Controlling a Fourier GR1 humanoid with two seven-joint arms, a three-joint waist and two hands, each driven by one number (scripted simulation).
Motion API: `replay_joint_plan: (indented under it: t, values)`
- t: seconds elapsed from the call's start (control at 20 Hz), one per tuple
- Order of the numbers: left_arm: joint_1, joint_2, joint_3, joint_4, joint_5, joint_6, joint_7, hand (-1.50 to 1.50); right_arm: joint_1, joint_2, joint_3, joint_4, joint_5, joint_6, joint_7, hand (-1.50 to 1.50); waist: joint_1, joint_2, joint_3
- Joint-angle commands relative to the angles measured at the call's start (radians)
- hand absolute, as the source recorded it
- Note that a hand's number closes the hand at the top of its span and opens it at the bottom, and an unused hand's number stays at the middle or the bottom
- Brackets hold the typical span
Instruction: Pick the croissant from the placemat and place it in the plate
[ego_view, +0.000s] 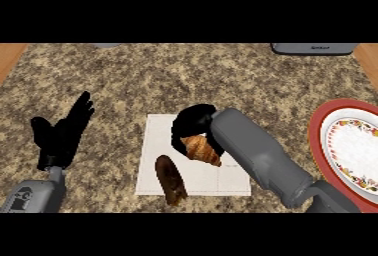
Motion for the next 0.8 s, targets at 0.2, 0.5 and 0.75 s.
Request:
replay_joint_plan:
  t: [0.2,0.5,0.75]
  values:
    - [0.034,-0.008,0.022,0.002,-0.006,0.005,-0.014,0.00,0.096,-0.005,-0.181,-0.007,-0.099,-0.061,0.273,1.50,-0.038,-0.012,-0.001]
    - [0.068,0.013,0.068,0.021,-0.003,0.043,0.010,0.00,0.164,-0.133,-0.383,0.041,-0.188,-0.344,0.650,1.50,-0.148,-0.052,-0.004]
    - [0.101,0.024,0.082,0.016,0.005,0.033,-0.004,0.00,0.166,-0.171,-0.463,-0.101,-0.186,-0.668,0.794,1.50,-0.156,-0.064,-0.004]
